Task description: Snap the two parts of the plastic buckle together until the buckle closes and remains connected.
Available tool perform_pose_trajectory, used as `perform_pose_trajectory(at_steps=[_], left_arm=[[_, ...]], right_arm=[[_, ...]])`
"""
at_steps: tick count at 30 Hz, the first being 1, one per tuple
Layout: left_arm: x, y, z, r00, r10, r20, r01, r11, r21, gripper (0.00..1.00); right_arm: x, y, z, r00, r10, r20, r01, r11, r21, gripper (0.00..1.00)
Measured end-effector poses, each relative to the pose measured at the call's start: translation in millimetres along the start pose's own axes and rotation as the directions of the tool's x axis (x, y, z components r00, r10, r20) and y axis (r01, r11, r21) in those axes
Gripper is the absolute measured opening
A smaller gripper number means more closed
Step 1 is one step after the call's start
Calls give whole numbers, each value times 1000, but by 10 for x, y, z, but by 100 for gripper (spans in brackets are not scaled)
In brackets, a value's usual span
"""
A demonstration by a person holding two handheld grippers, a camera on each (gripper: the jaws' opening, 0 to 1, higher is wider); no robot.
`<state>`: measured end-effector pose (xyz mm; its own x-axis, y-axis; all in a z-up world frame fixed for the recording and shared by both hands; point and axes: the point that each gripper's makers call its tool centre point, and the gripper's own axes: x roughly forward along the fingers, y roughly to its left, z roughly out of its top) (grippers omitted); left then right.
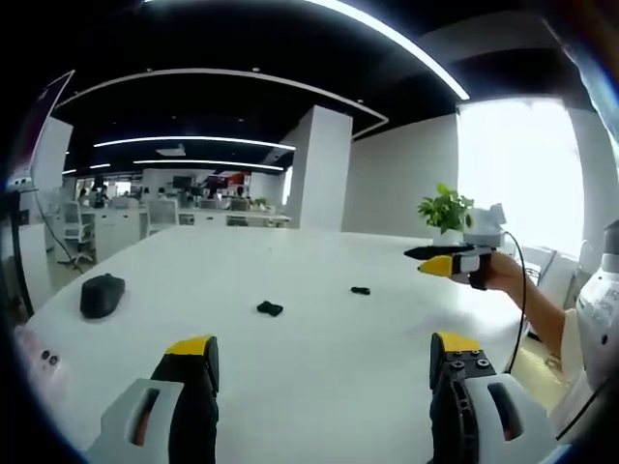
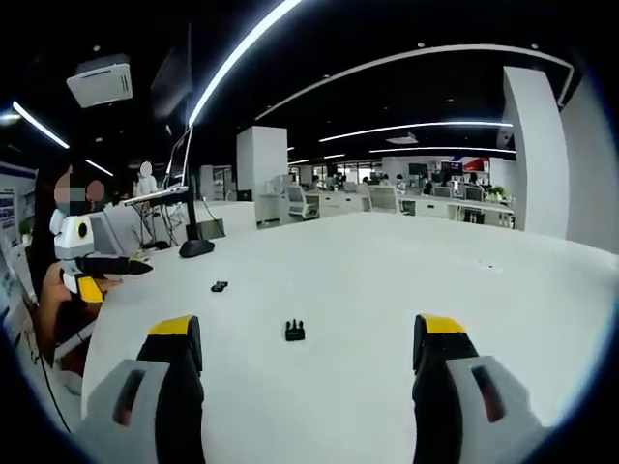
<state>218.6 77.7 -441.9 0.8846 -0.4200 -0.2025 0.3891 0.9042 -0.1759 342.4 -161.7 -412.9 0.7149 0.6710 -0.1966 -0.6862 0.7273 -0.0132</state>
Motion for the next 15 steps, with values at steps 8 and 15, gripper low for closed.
perform_pose_trajectory(at_steps=[8,15], left_arm=[[-7,9,-23,1000,3,-3,-3,1000,-3,92],[-15,11,-19,1000,3,-4,-3,1000,0,92]], right_arm=[[70,23,28,1000,12,-17,-12,1000,-9,90],[136,33,11,999,7,-46,-7,1000,-2,88]])
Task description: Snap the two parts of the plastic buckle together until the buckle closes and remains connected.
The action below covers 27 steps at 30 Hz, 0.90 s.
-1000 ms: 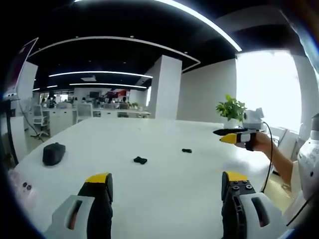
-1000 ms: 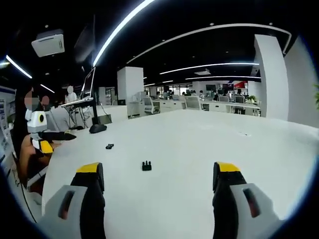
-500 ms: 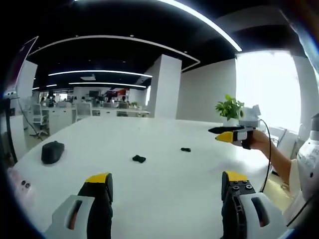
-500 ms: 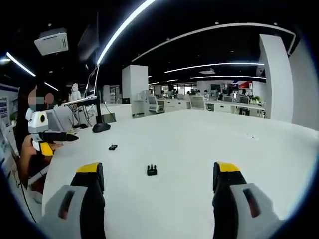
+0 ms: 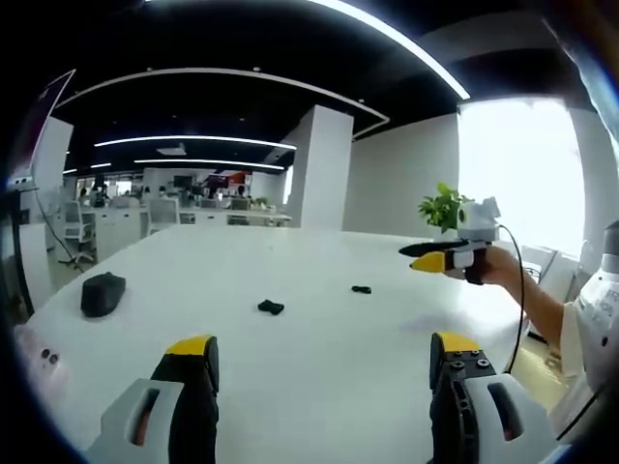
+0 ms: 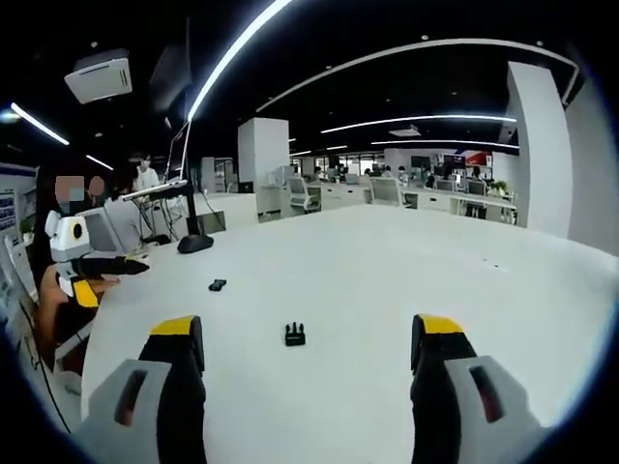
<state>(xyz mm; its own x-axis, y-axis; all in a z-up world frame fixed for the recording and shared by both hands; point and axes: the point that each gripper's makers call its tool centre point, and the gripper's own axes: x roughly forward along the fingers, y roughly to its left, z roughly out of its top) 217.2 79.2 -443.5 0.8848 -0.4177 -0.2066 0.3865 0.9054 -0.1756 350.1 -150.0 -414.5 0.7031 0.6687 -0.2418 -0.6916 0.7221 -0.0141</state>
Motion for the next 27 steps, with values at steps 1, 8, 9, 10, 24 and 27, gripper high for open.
perform_pose_trajectory(at_steps=[1,8,9,10,24,27], left_arm=[[-1,0,0,1000,0,0,0,1000,0,92],[4,-8,-6,1000,-2,-2,2,1000,-1,92],[6,-11,-7,1000,-2,-1,2,1000,-2,92],[9,-14,-9,1000,-3,-2,3,1000,-2,92],[31,-27,-19,1000,-12,-6,12,1000,-4,92],[35,-28,-14,1000,-14,-5,14,1000,-5,92]], right_arm=[[11,8,3,1000,3,-4,-3,1000,-2,88],[95,39,22,1000,5,-25,-5,1000,-19,88],[112,40,21,1000,5,-29,-6,1000,-22,88],[129,40,14,999,4,-35,-5,1000,-24,88],[282,36,-77,995,3,-98,-4,1000,-8,88],[322,30,-102,994,1,-113,-2,1000,-9,88]])
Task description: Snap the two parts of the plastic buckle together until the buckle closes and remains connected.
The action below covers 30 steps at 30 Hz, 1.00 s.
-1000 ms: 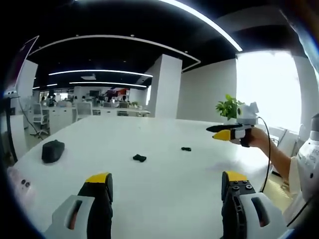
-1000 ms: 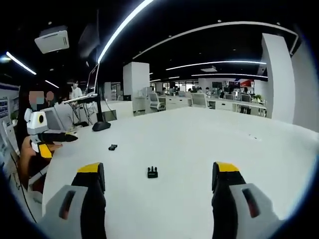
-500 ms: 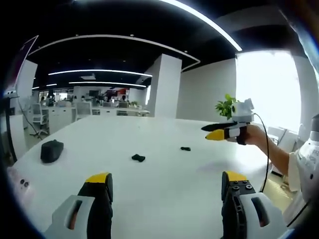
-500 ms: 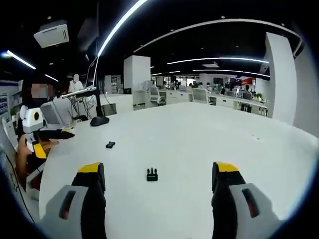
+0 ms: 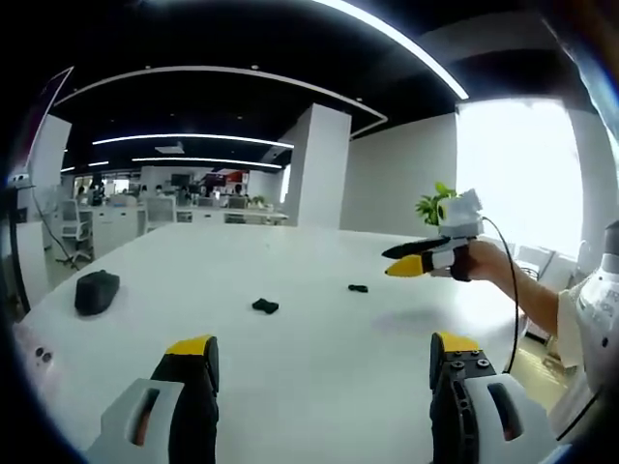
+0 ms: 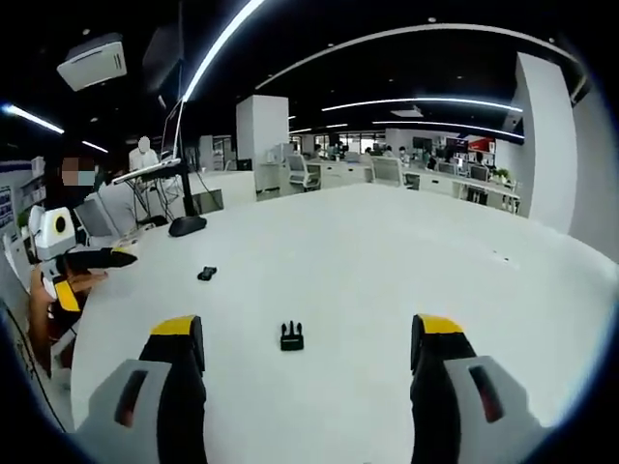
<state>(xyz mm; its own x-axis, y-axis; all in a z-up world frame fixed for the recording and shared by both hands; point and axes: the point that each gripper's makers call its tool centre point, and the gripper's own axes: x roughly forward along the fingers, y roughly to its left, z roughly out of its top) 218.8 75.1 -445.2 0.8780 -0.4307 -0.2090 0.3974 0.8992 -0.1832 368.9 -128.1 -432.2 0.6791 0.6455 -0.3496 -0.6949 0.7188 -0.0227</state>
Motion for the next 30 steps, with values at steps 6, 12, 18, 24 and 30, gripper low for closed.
perform_pose_trajectory(at_steps=[6,12,18,24,30], left_arm=[[-9,18,-4,1000,1,-2,-1,1000,-1,92],[-29,64,2,1000,7,-4,-7,1000,-3,91],[-19,62,-15,1000,14,-8,-14,1000,1,91],[-6,60,-41,999,25,-21,-24,1000,19,91],[3,58,-48,998,38,-41,-35,998,60,91]], right_arm=[[84,-1,-68,999,-1,-34,1,1000,4,88],[135,-5,-116,998,3,-55,-2,1000,13,88],[167,5,-157,997,10,-72,-8,1000,23,87],[195,21,-199,996,19,-90,-17,999,29,86],[229,43,-250,994,26,-106,-23,999,33,86]])
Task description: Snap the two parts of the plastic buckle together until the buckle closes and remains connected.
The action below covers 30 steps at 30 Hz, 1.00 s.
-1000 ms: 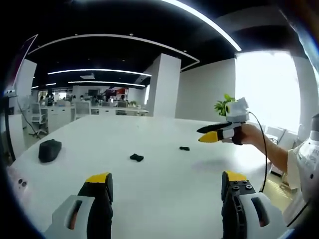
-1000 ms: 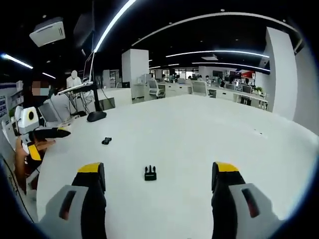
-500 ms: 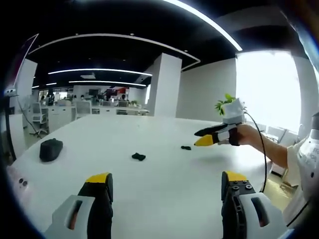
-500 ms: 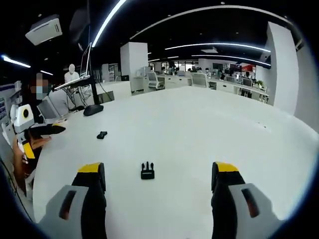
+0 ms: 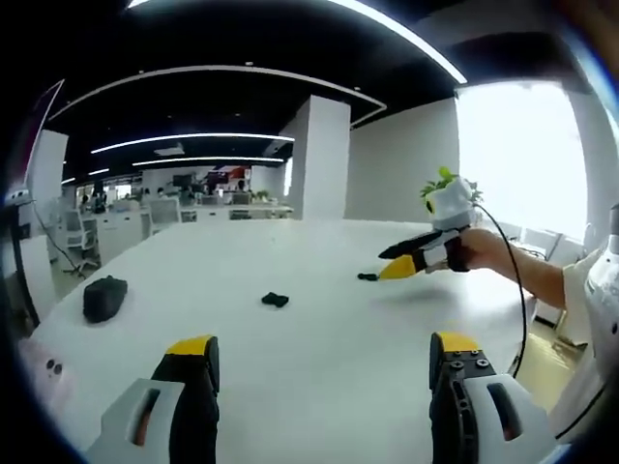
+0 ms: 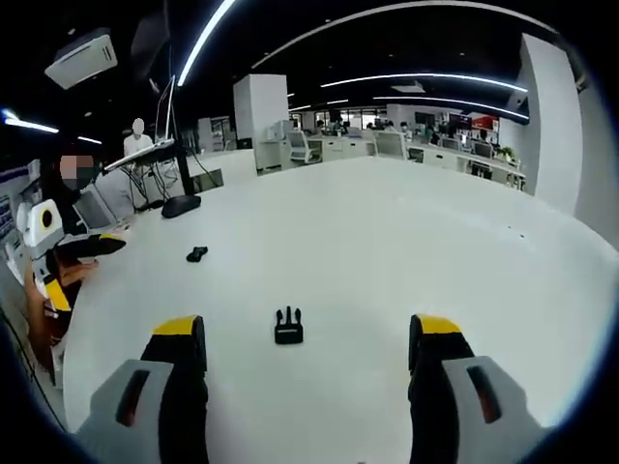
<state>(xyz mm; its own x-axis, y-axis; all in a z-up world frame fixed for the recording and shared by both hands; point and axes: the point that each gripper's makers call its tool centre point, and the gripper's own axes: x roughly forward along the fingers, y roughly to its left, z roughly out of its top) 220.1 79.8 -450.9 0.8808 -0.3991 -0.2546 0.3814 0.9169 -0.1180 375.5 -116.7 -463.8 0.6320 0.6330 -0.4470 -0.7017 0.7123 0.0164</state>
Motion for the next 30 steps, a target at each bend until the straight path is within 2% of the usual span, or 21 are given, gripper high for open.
perform_pose_trajectory(at_steps=[9,20,26,30], left_arm=[[3,-32,100,1000,-15,26,15,1000,7,91],[7,-45,123,999,-17,35,17,1000,8,91],[3,-48,120,999,-17,37,17,1000,5,91],[1,-42,112,999,-15,37,15,1000,3,91]], right_arm=[[47,-2,-53,1000,7,-17,-7,1000,9,86],[103,16,-84,999,6,-34,-6,1000,-2,84],[110,52,-77,999,10,-33,-11,1000,-23,78],[94,74,-77,999,15,-34,-16,999,-40,69]])
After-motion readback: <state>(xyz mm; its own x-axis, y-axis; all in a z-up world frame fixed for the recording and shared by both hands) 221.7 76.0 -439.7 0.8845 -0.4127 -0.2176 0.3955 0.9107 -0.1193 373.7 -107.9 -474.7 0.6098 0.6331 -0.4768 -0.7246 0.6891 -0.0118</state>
